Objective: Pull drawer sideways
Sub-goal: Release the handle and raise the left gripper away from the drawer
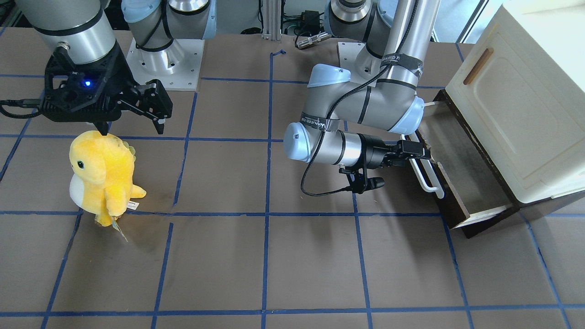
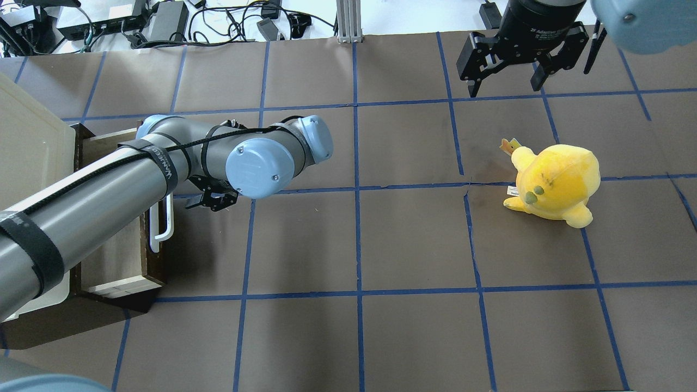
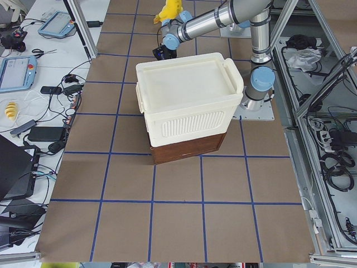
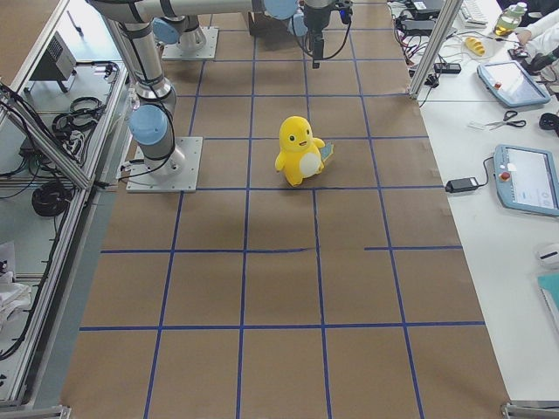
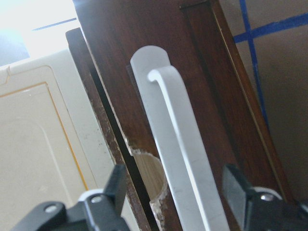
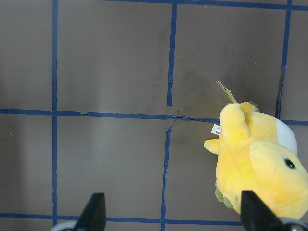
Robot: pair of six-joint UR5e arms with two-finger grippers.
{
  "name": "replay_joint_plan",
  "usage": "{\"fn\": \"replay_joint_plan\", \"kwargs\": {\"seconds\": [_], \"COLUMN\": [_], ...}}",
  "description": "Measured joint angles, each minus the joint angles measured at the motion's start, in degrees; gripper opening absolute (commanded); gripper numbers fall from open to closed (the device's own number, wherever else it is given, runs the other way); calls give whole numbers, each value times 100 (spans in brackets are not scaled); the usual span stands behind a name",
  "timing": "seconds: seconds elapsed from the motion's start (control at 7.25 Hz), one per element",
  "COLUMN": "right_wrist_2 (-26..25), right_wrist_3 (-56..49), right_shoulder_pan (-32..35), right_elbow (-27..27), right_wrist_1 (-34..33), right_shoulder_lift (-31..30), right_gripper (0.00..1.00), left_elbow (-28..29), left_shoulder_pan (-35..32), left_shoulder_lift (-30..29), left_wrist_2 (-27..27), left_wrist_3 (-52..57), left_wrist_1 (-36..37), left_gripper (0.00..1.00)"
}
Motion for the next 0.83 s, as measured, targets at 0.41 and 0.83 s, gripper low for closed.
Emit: {"fn": "replay_joint_plan", "kwargs": {"seconds": [0.41, 0.83], "right_wrist_2": [0, 0], "right_wrist_3": [0, 0], "right_shoulder_pan": [0, 0], "right_elbow": [0, 0], "right_wrist_1": [0, 0], "right_shoulder_lift": [0, 0], "right_gripper": [100, 100], "left_elbow": [475, 666], "left_shoulder_pan": [-53, -1], "left_shoulder_lift": [805, 1772], "left_wrist_2": [-1583, -3245], "left_wrist_3": [1066, 1595], "left_wrist_1": [41, 87], "left_gripper": [100, 100]}}
